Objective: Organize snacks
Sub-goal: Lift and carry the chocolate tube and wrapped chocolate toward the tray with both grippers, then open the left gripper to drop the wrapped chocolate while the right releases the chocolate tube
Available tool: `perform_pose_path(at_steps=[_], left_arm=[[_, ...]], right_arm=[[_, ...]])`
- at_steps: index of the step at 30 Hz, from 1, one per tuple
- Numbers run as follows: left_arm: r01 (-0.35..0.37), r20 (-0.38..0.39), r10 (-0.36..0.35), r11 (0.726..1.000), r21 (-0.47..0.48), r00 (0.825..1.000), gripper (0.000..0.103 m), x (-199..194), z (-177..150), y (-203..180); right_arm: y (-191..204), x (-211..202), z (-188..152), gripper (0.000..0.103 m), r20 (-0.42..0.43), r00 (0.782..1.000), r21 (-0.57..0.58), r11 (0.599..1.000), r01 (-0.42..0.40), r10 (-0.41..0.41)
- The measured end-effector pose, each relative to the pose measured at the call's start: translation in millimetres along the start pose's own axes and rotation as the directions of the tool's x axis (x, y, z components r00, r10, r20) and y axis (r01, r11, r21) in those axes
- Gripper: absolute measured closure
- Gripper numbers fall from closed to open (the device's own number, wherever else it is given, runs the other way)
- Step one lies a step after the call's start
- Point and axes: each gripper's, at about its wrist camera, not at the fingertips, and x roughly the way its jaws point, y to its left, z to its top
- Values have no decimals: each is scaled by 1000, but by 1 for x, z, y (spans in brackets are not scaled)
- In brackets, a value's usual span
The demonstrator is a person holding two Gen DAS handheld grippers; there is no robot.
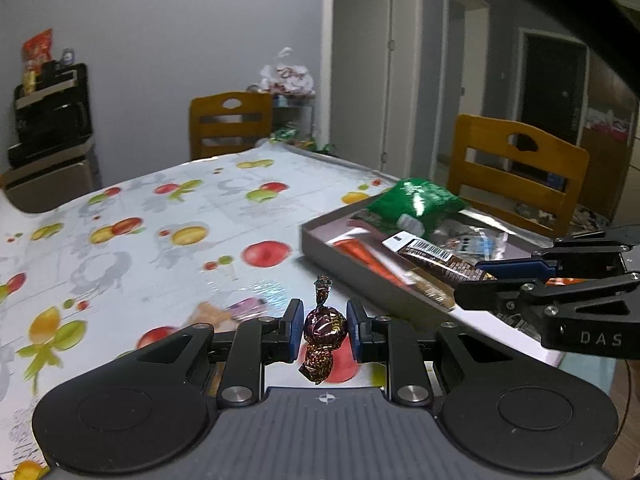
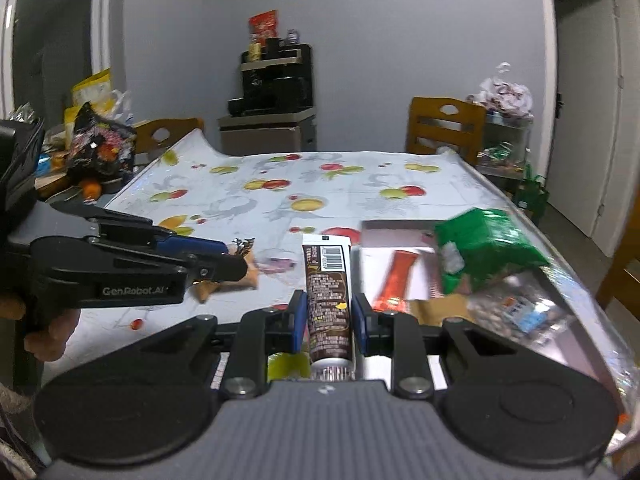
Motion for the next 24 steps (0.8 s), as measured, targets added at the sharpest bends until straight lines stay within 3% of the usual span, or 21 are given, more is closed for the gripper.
perform_pose_path(at_steps=[12,24], left_arm=[[127,-19,-125,987,102,992,78,29,15,-65],[234,-81,-224,958,165,971,78,63,8,-118]], right_arm=[[-77,-27,-20,79,7,987,92,983,159,-161],[-129,-30,-35,79,-3,968,127,960,248,-250]])
